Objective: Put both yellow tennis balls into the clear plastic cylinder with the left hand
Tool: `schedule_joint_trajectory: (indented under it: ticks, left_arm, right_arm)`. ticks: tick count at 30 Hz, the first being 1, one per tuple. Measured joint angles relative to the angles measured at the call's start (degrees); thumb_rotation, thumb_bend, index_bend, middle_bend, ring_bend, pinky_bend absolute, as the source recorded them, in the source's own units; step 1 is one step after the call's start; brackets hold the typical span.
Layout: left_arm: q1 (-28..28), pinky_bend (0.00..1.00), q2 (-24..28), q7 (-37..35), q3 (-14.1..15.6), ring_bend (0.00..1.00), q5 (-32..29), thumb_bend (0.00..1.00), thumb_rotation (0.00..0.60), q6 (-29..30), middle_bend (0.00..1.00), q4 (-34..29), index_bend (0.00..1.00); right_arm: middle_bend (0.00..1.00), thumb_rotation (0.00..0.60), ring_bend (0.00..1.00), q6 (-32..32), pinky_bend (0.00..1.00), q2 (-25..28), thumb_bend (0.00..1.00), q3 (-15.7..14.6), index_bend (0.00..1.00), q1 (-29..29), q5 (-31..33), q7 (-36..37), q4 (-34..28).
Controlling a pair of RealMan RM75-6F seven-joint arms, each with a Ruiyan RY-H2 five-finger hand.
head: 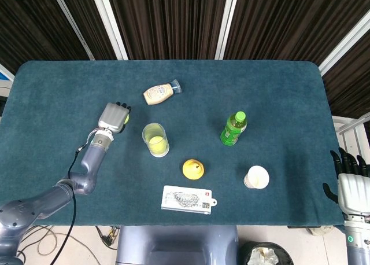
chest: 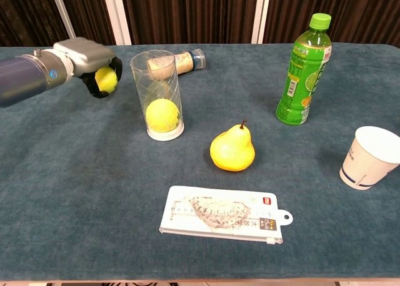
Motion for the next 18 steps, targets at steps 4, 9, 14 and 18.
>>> schedule_joint_trajectory:
  ticks: [4,9,14,18]
  left_arm:
    - [0.5,0.61,5.0,-0.5,-1.6,0.43,1.1,0.46,0.6,3.4,0.49,-9.0,0.42]
    - [1.6,0.6,13.2,-0.1,-4.0,0.43,1.6,0.45,0.6,7.8,0.49,-24.7,0.42]
    - [2.7,0.6,21.1,1.1,-6.0,0.43,0.9,0.44,0.6,11.3,0.49,-39.1,0.42]
    - [3.5,0.6,26.0,3.1,-7.1,0.43,0.1,0.44,0.6,14.3,0.49,-47.0,0.42]
  right_arm:
    - [0.08,0.6,0.11,0.0,0.09,0.0,0.34,0.0,0.12,0.0,0.0,0.3,0.1]
    - [0.08,0.6,0.11,-0.4,0.09,-0.1,0.34,0.0,0.12,0.2,0.0,0.7,0.1]
    - [0.08,0.6,0.11,-0.3,0.09,-0.1,0.34,-0.2,0.12,0.3,-0.5,1.1,-0.1]
    - [0.08,0.6,0.11,-0.3,0.09,0.1,0.34,-0.2,0.12,0.3,-0.7,1.4,-0.3]
